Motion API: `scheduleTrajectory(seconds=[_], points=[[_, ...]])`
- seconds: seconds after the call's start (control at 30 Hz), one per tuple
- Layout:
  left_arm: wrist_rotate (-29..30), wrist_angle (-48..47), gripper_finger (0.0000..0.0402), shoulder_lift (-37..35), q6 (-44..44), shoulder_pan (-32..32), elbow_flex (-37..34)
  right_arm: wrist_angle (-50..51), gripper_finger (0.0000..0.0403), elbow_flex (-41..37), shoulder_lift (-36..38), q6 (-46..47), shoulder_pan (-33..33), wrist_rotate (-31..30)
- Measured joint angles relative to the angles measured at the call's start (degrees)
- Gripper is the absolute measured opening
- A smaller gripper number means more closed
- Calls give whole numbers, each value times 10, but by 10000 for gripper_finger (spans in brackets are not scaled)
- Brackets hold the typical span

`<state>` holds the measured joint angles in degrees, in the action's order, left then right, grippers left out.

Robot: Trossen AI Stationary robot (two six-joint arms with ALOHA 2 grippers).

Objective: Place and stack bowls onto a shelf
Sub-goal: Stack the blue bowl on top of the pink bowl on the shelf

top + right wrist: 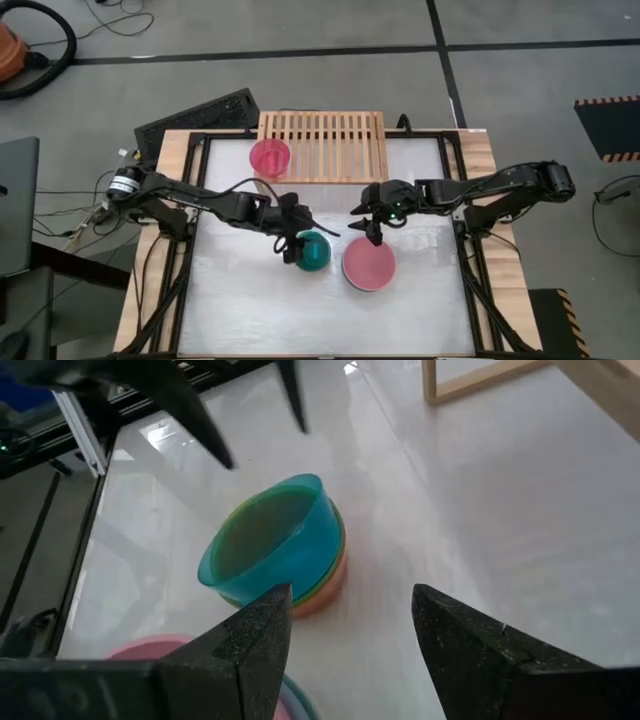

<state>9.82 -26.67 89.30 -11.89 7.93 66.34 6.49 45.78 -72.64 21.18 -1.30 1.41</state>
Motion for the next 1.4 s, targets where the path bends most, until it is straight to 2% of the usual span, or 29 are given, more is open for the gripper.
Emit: scheduleTrajectory(seconds=[0.4,0.57,0.73,0.9,1.13,1.27,1.4], points=[[-20,52,215,10,-18,-10,-71,6,234,0,0,4,-2,0],[-1,64,215,25,-18,-17,-76,5,234,0,0,4,-2,0],[-26,82,204,49,-19,-26,-75,5,234,0,0,4,-2,0],[-38,86,151,55,-31,-29,-74,6,234,0,0,4,-2,1],[-20,70,15,54,-44,-29,-60,7,234,0,0,4,-2,1],[-7,61,5,54,-68,-29,-60,8,234,0,0,4,-2,1],[-42,9,1,38,-127,-33,-39,9,234,0,0,4,-2,1]])
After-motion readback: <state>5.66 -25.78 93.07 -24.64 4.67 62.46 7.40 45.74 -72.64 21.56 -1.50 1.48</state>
